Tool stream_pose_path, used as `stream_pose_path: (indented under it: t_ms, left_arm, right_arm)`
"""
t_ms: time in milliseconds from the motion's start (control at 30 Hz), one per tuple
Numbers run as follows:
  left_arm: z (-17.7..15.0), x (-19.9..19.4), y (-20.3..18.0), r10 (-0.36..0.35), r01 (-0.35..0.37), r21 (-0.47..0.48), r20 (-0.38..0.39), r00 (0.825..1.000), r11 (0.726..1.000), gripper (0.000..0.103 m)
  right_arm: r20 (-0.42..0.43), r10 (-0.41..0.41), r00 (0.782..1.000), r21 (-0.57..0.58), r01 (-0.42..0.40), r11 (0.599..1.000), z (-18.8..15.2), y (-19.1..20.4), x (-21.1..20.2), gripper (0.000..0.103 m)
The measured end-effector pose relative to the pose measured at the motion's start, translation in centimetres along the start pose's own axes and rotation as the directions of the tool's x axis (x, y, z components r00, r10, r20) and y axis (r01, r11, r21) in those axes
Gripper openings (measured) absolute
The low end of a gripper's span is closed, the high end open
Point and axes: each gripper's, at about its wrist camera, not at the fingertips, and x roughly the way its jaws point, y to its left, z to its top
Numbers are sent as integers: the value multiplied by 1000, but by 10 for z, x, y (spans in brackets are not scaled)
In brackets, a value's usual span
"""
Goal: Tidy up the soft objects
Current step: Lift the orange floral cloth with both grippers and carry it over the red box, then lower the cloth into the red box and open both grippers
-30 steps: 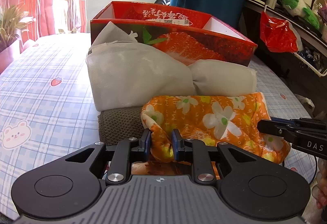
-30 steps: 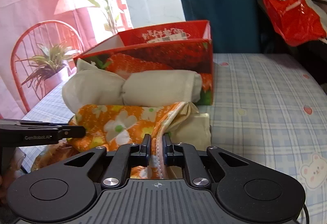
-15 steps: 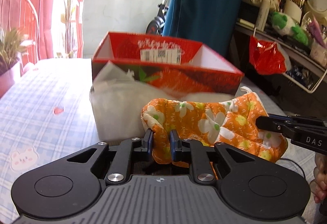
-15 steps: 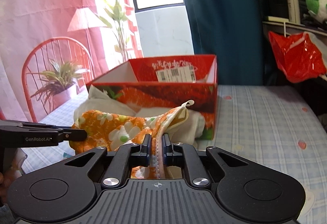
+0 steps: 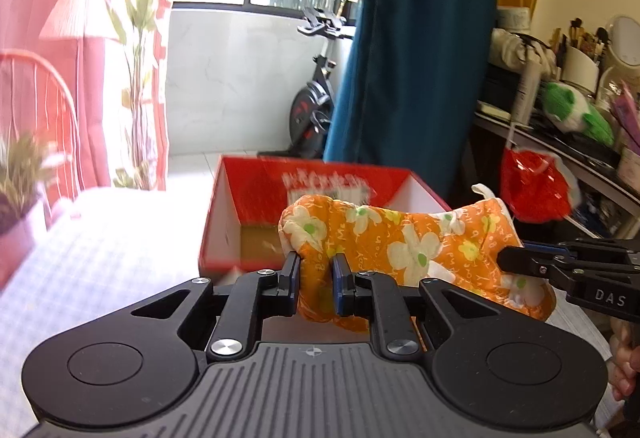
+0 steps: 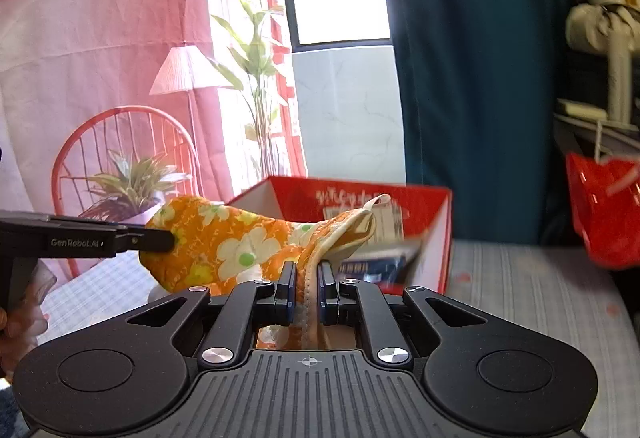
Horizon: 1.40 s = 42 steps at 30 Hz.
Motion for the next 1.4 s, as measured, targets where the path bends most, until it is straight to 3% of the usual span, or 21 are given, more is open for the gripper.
stream_pose_path:
  t_ms: [267, 667, 900, 967, 1033, 1067, 1400]
  left_arm:
    - [48, 54, 4, 57, -58, 60, 20, 998, 997, 18]
    - [77, 134, 31, 121, -120, 17, -56, 991, 993, 18]
    - [80, 170, 28, 121, -114, 77, -98, 988, 990, 19]
    - [79, 177, 25, 138, -127, 103, -104, 985, 986, 23]
    - [78, 179, 23, 132, -120, 111, -104, 986, 987, 37]
    - [78, 179, 23, 125, -114, 109, -105, 987, 987, 38]
    - [66, 177, 21, 87, -73, 104, -135, 987, 992, 38]
  right_arm:
    - [-76, 2, 997, -6, -2, 1000, 45, -17, 65, 9]
    - [-229, -12, 973, 48, 24, 999, 60, -46, 163, 9]
    - [-286, -75, 955, 112, 111, 987, 56, -62, 206, 9]
    - [-312, -104, 944, 124, 149, 981, 52, -66, 215, 8]
    - [-331, -133, 934, 123, 183, 975, 48, -67, 220, 8]
    - [-340, -144, 929, 123, 196, 973, 46, -67, 222, 8]
    - [-347, -260, 901, 120, 318, 940, 44, -73, 224, 9]
